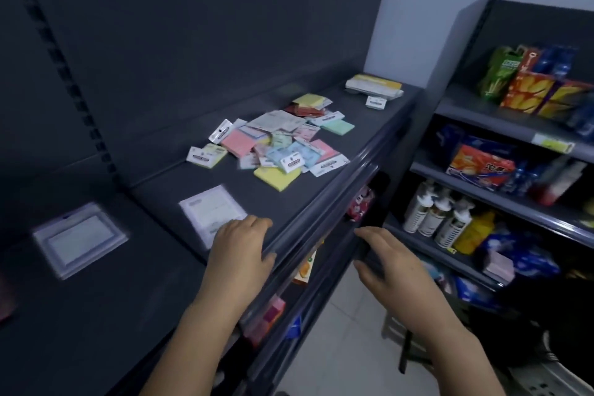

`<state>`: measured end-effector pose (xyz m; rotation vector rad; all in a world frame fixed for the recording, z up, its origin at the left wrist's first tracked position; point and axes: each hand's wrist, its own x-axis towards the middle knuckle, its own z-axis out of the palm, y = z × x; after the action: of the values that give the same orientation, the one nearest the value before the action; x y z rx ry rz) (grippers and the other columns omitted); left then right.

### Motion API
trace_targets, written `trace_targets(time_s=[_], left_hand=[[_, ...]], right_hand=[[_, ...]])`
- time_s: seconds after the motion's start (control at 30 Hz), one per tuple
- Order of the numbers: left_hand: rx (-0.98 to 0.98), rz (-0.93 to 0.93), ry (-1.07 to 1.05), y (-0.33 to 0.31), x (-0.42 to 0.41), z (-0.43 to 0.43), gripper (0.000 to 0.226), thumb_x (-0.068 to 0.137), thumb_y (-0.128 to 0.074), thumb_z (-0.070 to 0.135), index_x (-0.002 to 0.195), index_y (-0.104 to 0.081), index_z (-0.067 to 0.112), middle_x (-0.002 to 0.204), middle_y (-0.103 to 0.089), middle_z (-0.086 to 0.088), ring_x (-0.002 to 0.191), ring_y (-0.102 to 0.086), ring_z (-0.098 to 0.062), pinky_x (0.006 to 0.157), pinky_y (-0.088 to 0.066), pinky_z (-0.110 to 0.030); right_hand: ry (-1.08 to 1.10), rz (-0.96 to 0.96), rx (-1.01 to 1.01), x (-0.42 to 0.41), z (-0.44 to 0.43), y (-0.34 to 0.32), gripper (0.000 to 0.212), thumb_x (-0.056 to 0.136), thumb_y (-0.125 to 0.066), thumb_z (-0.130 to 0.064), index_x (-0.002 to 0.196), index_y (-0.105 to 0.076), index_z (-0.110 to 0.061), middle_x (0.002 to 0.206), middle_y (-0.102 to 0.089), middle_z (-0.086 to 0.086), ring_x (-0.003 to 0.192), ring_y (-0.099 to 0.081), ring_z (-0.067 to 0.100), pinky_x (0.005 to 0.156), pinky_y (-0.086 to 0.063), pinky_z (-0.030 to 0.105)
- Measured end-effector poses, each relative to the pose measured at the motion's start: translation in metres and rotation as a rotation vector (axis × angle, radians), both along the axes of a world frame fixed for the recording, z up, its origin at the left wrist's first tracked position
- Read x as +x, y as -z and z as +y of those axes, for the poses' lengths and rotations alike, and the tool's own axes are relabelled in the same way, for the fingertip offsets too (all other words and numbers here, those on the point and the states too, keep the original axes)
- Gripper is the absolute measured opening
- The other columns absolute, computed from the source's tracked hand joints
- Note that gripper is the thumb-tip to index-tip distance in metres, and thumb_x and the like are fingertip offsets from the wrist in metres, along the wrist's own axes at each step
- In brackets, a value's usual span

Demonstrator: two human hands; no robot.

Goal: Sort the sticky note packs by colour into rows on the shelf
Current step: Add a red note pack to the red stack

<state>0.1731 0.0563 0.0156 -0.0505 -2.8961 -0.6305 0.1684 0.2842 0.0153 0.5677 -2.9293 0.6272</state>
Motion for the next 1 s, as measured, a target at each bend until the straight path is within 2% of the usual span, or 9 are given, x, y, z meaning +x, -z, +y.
trace_targets(time_s=[0.37,0.53,0.63,0.8,0.9,1.0], left_hand=[[0.165,0.014,-0.042,-0.004,-0.168,0.017,0.041,0.080,-0.070,0.020,0.119,-0.060,0.013,0.111,-0.063,-0.001,0.102,-0.056,-0.019,0.089,-0.044,-0.031],[0.188,0.006,-0.057,0.004,-0.213,0.027,0.034,0.079,-0.071,0.017,0.112,-0.063,0.013,0.105,-0.065,0.001,0.100,-0.059,-0.019,0.087,-0.046,-0.034],[0.224,0.028,-0.156,0.009,-0.244,0.026,0.035,0.080,-0.071,0.016,0.114,-0.063,0.014,0.111,-0.065,0.002,0.104,-0.058,-0.017,0.091,-0.045,-0.033],[0.231,0.038,-0.360,0.015,-0.292,0.025,0.034,0.082,-0.068,0.019,0.116,-0.061,0.017,0.112,-0.061,0.004,0.089,-0.054,-0.009,0.082,-0.044,-0.026],[0.220,0.019,-0.490,0.020,-0.316,0.029,0.036,0.080,-0.070,0.019,0.115,-0.062,0.015,0.114,-0.062,0.000,0.096,-0.056,-0.016,0.089,-0.045,-0.033],[0.167,0.000,-0.587,0.023,-0.337,0.038,0.040,0.080,-0.069,0.018,0.119,-0.060,0.013,0.122,-0.058,-0.003,0.107,-0.055,-0.021,0.093,-0.043,-0.033]], right_hand=[[-0.040,-0.018,0.004,-0.182,0.014,-0.004,0.044,0.091,-0.054,-0.026,0.134,-0.044,-0.024,0.131,-0.047,-0.012,0.117,-0.047,0.004,0.092,-0.028,0.008],[-0.078,-0.065,-0.011,-0.244,0.019,0.006,0.042,0.091,-0.054,-0.024,0.132,-0.046,-0.022,0.126,-0.051,-0.007,0.114,-0.049,0.009,0.092,-0.033,0.012],[-0.166,-0.076,-0.038,-0.291,0.017,0.011,0.038,0.091,-0.055,-0.023,0.128,-0.050,-0.023,0.120,-0.052,-0.008,0.112,-0.050,0.008,0.091,-0.035,0.012],[-0.336,-0.084,-0.039,-0.378,0.007,0.012,0.039,0.091,-0.054,-0.023,0.130,-0.049,-0.022,0.126,-0.051,-0.009,0.114,-0.048,0.007,0.088,-0.032,0.010],[-0.432,-0.089,-0.018,-0.429,0.002,0.012,0.041,0.089,-0.055,-0.021,0.130,-0.049,-0.020,0.129,-0.050,-0.007,0.116,-0.048,0.009,0.092,-0.035,0.014],[-0.517,-0.079,-0.013,-0.470,-0.003,0.012,0.040,0.089,-0.056,-0.019,0.129,-0.050,-0.017,0.126,-0.053,-0.004,0.115,-0.049,0.012,0.091,-0.037,0.017]])
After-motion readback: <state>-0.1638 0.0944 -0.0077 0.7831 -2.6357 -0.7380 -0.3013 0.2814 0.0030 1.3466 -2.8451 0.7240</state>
